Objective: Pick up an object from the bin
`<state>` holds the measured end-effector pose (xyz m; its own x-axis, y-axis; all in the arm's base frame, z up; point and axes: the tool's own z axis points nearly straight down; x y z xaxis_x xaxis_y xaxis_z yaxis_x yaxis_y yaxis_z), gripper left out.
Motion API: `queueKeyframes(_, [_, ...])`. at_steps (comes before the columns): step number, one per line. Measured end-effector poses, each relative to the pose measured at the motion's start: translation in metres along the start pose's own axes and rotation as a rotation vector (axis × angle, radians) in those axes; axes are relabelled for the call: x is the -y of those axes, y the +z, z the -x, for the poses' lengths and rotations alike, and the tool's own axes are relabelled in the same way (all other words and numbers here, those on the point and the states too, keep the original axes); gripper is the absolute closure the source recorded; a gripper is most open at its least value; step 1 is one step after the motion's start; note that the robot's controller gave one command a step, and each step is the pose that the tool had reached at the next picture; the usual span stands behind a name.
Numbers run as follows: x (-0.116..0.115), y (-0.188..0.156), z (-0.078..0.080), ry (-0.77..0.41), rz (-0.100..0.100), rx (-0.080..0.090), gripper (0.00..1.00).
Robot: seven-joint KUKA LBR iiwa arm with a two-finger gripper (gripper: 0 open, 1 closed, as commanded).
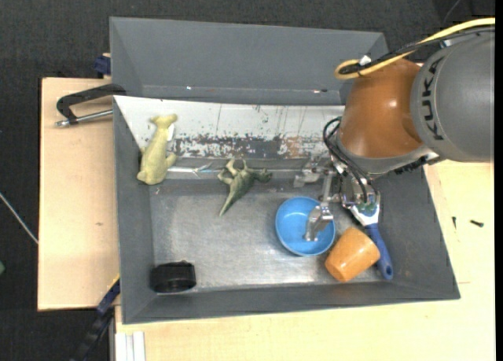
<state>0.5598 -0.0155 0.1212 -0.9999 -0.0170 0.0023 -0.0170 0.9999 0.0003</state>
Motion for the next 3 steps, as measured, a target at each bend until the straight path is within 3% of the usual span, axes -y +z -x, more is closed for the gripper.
queueKeyframes(1, [-0.006,-0.005,-0.005,0.013,0.001,0.002,0.00])
queueKeyframes(2, [-0.013,0.048,-0.013,0.221,0.003,0.009,0.00])
queueKeyframes(3, [-0.014,0.046,-0.012,0.220,0.002,0.006,0.00])
